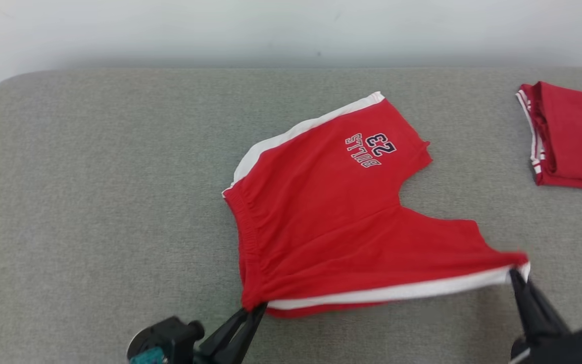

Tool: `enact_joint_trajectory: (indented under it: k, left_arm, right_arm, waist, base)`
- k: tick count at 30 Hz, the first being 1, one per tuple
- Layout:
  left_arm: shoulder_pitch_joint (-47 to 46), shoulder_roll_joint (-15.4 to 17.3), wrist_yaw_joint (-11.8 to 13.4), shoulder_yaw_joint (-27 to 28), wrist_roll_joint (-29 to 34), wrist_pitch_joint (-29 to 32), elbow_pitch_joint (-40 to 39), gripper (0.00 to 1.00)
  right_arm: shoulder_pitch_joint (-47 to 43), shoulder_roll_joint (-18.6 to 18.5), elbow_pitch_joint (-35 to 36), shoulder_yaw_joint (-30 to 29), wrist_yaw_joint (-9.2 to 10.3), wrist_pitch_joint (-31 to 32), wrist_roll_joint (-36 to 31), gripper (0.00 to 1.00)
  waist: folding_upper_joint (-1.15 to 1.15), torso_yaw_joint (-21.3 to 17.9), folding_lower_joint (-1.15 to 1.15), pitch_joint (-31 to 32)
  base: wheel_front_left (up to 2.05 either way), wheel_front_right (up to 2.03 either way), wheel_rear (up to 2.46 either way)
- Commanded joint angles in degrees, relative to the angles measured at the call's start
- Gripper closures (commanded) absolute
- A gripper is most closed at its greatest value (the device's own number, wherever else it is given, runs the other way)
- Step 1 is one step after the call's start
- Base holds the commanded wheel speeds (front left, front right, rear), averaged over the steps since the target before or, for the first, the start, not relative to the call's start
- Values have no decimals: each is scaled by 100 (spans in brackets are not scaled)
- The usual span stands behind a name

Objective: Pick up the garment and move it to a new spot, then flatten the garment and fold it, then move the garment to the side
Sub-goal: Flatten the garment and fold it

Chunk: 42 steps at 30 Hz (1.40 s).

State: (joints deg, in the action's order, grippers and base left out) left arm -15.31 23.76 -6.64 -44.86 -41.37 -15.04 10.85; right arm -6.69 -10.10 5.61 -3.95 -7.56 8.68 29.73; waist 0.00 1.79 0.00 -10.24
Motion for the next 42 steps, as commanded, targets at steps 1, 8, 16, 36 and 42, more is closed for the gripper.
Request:
enact_joint_trajectory:
  k: [1,8,16,36,42]
  left_arm:
    - [-135,-57,-43,-14,12,-18,-2,100]
    - [-684,-342,-68,-90,-92,7,44,100]
    - [-1524,-670,-79,-114,-314,5,423,100]
    - [-3259,-1204,-78,-1,-574,-17,1647,100]
    - [-3540,-1327,-77,-9,-557,-17,1961,100]
  right_arm:
    - [197,-59,18,-32,18,44,-12,100]
    - [1221,-396,-392,-73,18,248,28,100]
    - [2874,-852,-1398,292,18,244,-102,100]
    - [6443,-677,-5094,929,18,-314,-583,100]
    - [6999,-587,-6024,946,18,-645,-818,100]
  waist:
    - [0,86,0,-33]
    - [0,291,0,-189]
    - [0,543,0,-563]
    - [0,1081,0,-1478]
    - [0,1072,0,-1595]
  base:
    - [0,0,0]
    - [0,0,0]
    - [0,0,0]
    - [0,0,0]
    - [0,0,0]
